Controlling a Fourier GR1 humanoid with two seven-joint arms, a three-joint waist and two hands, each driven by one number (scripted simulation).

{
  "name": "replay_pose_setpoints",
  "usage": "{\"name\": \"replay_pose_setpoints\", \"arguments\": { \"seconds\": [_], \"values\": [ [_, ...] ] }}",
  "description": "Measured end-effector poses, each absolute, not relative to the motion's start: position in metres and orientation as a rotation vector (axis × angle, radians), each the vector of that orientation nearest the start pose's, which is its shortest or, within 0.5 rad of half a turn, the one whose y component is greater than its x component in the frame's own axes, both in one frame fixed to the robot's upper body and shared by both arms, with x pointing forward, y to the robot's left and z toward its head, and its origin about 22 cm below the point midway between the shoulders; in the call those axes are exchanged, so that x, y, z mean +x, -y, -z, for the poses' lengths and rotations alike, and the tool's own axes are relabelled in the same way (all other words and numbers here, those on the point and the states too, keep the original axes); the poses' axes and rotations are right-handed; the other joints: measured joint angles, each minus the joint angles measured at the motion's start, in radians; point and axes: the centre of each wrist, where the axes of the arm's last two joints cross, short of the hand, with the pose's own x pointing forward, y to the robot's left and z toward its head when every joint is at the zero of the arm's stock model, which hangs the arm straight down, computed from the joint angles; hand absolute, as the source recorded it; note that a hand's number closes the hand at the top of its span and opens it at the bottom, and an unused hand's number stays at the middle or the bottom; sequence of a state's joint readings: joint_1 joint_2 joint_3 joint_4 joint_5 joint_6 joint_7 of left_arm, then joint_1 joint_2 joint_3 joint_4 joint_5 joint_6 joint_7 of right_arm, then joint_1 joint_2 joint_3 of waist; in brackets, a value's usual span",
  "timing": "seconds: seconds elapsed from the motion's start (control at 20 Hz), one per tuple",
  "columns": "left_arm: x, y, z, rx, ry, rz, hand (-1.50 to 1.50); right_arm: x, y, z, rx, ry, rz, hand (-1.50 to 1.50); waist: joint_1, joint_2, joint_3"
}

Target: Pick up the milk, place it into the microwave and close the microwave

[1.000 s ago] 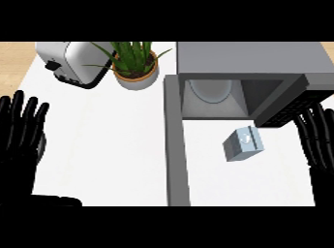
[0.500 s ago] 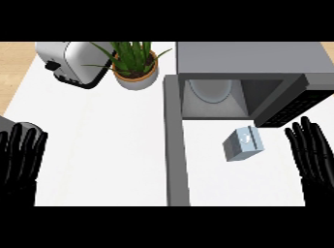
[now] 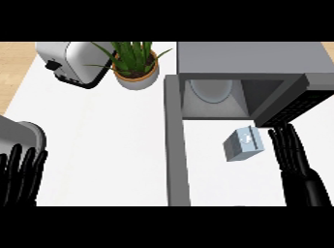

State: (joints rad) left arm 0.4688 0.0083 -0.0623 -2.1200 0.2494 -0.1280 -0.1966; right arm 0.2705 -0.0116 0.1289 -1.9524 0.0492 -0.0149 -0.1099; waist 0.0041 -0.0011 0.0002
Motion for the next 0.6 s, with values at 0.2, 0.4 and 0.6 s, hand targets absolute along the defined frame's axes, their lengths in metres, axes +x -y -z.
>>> {"name": "replay_pose_setpoints", "arguments": {
  "seconds": [0.2,0.4,0.6],
  "values": [
    [0.119,-0.249,-0.047,-0.158,1.921,-0.179,-1.50,0.185,0.224,-0.017,-0.070,1.800,-0.009,-1.50,0.002,0.000,0.000],
    [0.114,-0.251,-0.044,-0.157,1.923,-0.183,-1.50,0.194,0.232,0.003,-0.134,1.785,0.031,-1.50,0.002,0.001,0.000],
    [0.111,-0.250,-0.040,-0.151,1.928,-0.181,-1.50,0.198,0.236,0.033,-0.190,1.757,0.059,-1.50,0.002,0.001,0.000]
  ]
}}
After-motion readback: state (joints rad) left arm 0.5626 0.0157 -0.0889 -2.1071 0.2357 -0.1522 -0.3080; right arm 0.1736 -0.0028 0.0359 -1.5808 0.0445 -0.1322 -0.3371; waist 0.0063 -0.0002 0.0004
